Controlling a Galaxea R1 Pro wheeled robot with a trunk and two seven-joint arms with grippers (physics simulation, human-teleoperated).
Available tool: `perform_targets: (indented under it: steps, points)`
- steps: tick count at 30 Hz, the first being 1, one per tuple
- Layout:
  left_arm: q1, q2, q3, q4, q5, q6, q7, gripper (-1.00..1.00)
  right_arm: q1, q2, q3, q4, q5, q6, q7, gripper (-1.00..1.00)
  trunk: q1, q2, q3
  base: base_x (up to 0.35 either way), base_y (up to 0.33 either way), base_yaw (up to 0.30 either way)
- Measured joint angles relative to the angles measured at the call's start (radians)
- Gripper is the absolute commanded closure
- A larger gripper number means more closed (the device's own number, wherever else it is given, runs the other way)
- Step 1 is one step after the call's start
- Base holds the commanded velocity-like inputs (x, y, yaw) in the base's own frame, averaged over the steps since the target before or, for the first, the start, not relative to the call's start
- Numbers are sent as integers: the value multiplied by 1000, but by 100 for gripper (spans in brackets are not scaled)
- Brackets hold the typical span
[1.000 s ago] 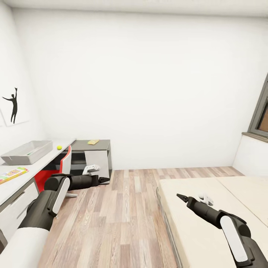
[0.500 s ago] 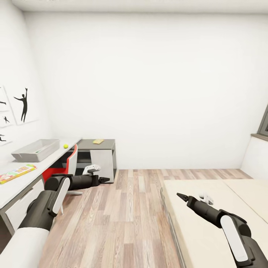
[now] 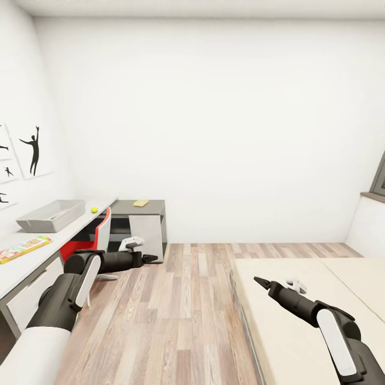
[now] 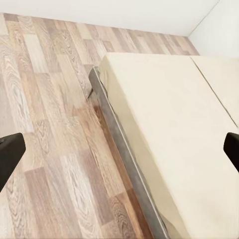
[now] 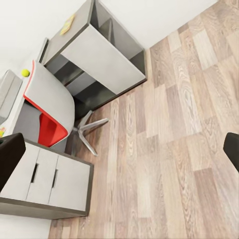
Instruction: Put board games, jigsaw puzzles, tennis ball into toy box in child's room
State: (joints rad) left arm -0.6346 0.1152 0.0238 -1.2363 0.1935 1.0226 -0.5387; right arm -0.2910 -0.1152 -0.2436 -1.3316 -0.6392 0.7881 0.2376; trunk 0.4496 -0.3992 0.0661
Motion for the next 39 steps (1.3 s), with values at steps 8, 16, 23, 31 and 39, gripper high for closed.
perform_targets:
  steps: [8, 16, 23, 31, 39]
  points:
    - [0, 0, -1, -1, -1, 0, 0, -100, 0, 0, 0, 0, 0, 0, -1, -100, 0, 0, 0, 0, -142, 0]
    - [0, 0, -1, 0, -2, 0, 0, -100, 0, 0, 0, 0, 0, 0, -1, -100, 0, 0, 0, 0, -89, 0]
    - [0, 0, -1, 0, -2, 0, 0, -100, 0, 0, 1, 0, 0, 0, -1, -100, 0, 0, 0, 0, -14, 0]
    - [0, 0, -1, 0, -2, 0, 0, -100, 0, 1, 1, 0, 0, 0, -1, -100, 0, 0, 0, 0, -17, 0]
    - [0, 0, -1, -1, -2, 0, 0, -100, 0, 1, 2, 0, 0, 0, -4, -100, 0, 0, 0, -11, -44, 0]
